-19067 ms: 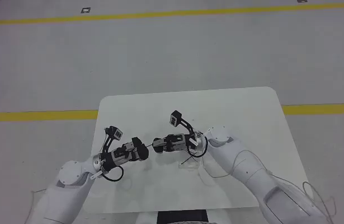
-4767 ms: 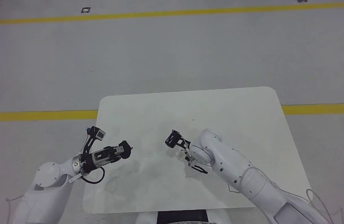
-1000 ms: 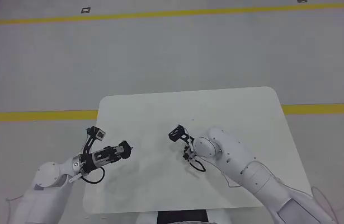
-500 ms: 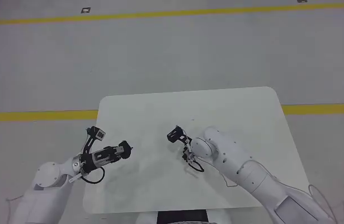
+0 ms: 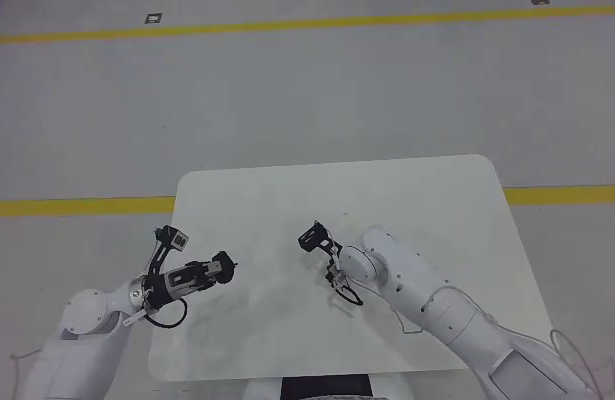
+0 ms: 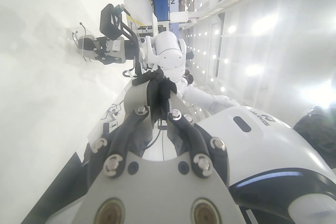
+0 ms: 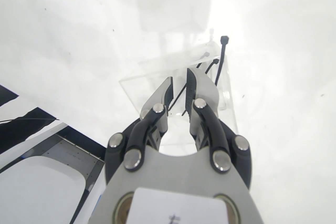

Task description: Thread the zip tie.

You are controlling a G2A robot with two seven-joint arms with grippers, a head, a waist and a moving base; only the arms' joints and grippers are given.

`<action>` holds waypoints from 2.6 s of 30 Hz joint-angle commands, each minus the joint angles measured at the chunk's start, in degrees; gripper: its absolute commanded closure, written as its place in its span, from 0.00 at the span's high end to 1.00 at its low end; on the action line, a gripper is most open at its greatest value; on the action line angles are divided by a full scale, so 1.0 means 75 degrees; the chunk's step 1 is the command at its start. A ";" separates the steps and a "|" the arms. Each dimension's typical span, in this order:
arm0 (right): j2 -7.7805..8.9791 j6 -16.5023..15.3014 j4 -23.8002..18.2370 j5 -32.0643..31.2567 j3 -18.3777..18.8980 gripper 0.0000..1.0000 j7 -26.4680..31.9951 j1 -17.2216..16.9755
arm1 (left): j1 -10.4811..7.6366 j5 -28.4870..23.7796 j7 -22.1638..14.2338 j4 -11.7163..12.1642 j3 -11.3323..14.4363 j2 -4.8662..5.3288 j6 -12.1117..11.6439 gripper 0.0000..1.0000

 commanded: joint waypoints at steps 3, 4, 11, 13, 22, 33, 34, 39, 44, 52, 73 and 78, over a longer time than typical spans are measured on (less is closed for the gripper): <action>-0.0002 0.0079 -0.0017 -0.0099 0.0021 0.17 0.0037 -0.0026 | 0.0000 0.0000 0.0000 0.0000 0.0000 0.0000 0.0000 0.00; -0.0005 0.0092 -0.0014 -0.0111 0.0022 0.17 0.0044 -0.0030 | 0.0000 0.0000 0.0000 0.0000 0.0000 0.0000 0.0000 0.00; -0.0043 0.0063 0.0118 -0.0030 0.0037 0.17 0.0062 -0.0027 | 0.0000 0.0000 0.0000 0.0000 0.0000 0.0000 0.0000 0.00; -0.0054 0.0048 0.0145 -0.0025 0.0036 0.17 0.0072 -0.0017 | 0.0000 0.0000 0.0000 0.0000 0.0000 0.0000 0.0000 0.00; -0.0103 0.0015 0.0257 -0.0047 0.0018 0.00 0.0091 0.0021 | 0.0000 0.0000 0.0000 0.0000 0.0000 0.0000 0.0000 0.00; -0.0103 0.0009 0.0116 -0.0195 0.0092 0.00 0.0146 -0.0023 | 0.0000 0.0000 0.0000 0.0000 0.0000 0.0000 0.0000 0.00; -0.0098 0.0009 0.0085 -0.0207 0.0110 0.00 0.0153 -0.0034 | 0.0000 0.0000 0.0000 0.0000 0.0000 0.0000 0.0000 0.00; -0.0049 0.0015 -0.0174 -0.0318 0.0247 0.00 0.0210 -0.0130 | 0.0000 0.0000 0.0000 0.0000 0.0000 0.0000 0.0000 0.00; 0.0000 0.0023 -0.0364 -0.0545 0.0320 0.19 0.0371 -0.0236 | 0.0000 0.0000 0.0000 0.0000 0.0000 0.0000 0.0000 0.00; -0.0022 0.0029 -0.0397 -0.0700 0.0256 0.22 0.0465 -0.0298 | 0.0000 0.0000 0.0000 0.0000 0.0000 0.0000 0.0000 0.00; -0.0245 -0.0056 0.0114 -0.0571 0.0001 0.11 0.0375 -0.0068 | 0.0000 0.0000 0.0000 0.0000 0.0000 0.0000 0.0000 0.00; -0.0274 -0.0058 0.0154 -0.0598 -0.0011 0.13 0.0382 -0.0049 | 0.0000 0.0000 0.0000 0.0000 0.0000 0.0000 0.0000 0.00</action>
